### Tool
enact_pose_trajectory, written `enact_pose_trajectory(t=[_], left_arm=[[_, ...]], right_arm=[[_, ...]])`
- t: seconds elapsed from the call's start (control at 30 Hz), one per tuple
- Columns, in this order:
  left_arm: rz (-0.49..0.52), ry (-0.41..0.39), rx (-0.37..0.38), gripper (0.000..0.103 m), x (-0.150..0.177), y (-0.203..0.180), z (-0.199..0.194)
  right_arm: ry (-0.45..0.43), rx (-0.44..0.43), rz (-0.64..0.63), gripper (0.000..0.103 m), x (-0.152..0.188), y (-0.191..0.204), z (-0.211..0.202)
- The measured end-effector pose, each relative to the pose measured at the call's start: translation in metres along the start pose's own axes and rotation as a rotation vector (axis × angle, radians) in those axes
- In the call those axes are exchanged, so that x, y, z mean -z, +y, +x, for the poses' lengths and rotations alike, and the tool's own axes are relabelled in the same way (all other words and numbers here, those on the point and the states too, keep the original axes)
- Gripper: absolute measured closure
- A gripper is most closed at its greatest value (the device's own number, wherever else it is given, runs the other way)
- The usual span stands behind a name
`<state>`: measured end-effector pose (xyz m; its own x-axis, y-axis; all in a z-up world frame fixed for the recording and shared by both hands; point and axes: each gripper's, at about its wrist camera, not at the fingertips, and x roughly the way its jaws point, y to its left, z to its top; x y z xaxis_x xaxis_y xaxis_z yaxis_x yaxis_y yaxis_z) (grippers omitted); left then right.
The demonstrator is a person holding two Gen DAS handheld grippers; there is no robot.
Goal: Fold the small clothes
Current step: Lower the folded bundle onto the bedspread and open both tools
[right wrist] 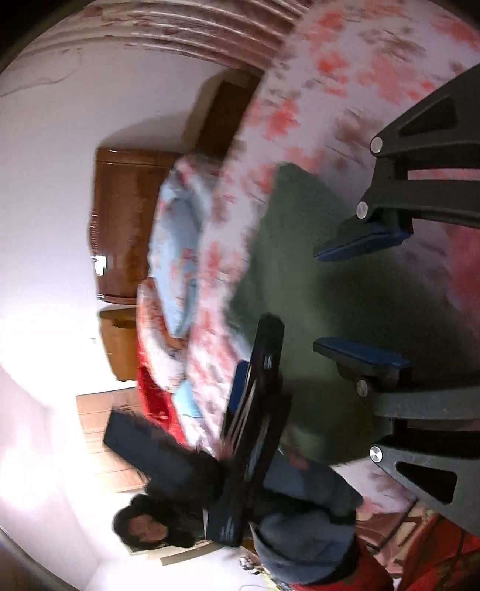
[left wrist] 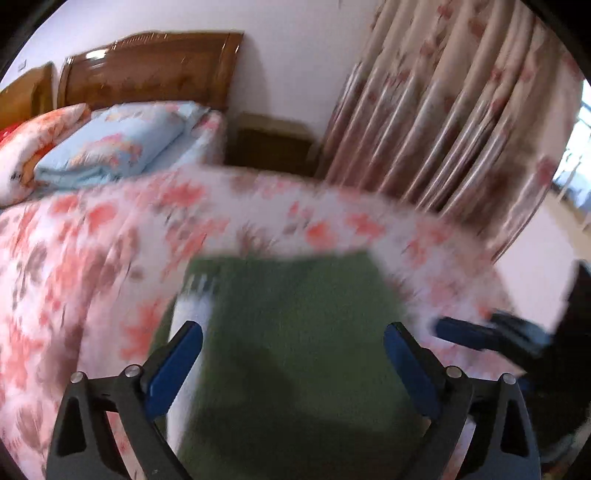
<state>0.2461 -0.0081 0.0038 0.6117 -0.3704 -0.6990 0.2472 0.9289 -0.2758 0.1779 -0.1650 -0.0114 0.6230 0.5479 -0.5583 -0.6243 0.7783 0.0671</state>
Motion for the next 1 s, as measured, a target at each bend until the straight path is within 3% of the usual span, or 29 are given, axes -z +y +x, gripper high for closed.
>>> enact_pose_trajectory(t=[0.07,0.13,0.2,0.23,0.3,0.47,0.57,0.63,0.73,0.87,1.0], left_arm=[[0.017,-0.013,0.010,0.000,-0.021,-0.006,0.007],[0.012,0.040,-0.027,0.000,-0.031,0.001,0.034],[-0.034,0.126,-0.065,0.000,-0.028,0.023,0.075],[-0.035,0.119,-0.074,0.000,-0.025,0.028,0.078],[-0.034,0.067,-0.054,0.000,-0.022,0.030,0.066],[-0.155,-0.040,-0.012,0.000,-0.014,0.052,0.048],[-0.217,-0.023,-0.020,0.000,-0.014,0.062,0.050],[-0.270,0.030,0.014,0.000,-0.013,0.073,0.061],[-0.335,0.012,0.045,0.000,-0.012,0.086,0.056],[-0.279,-0.114,0.022,0.000,-0.002,0.069,0.005],[-0.104,-0.212,-0.033,0.000,0.032,0.031,-0.051]], right_arm=[[-0.006,0.022,0.016,0.059,-0.013,-0.019,0.012],[0.019,0.015,0.038,0.060,-0.019,-0.038,0.035],[0.113,-0.004,0.060,0.060,-0.013,-0.054,0.068],[0.137,-0.010,0.074,0.060,-0.008,-0.058,0.078],[0.104,-0.067,0.146,0.060,-0.003,-0.069,0.077],[0.047,0.009,0.114,0.060,-0.018,-0.068,0.068],[0.122,0.012,0.131,0.060,-0.014,-0.080,0.095],[0.129,-0.023,0.165,0.060,-0.010,-0.089,0.104],[0.147,0.047,0.164,0.060,-0.014,-0.086,0.096],[0.083,0.120,0.162,0.060,-0.019,-0.059,0.052],[0.008,0.070,0.144,0.060,-0.010,-0.015,-0.001]])
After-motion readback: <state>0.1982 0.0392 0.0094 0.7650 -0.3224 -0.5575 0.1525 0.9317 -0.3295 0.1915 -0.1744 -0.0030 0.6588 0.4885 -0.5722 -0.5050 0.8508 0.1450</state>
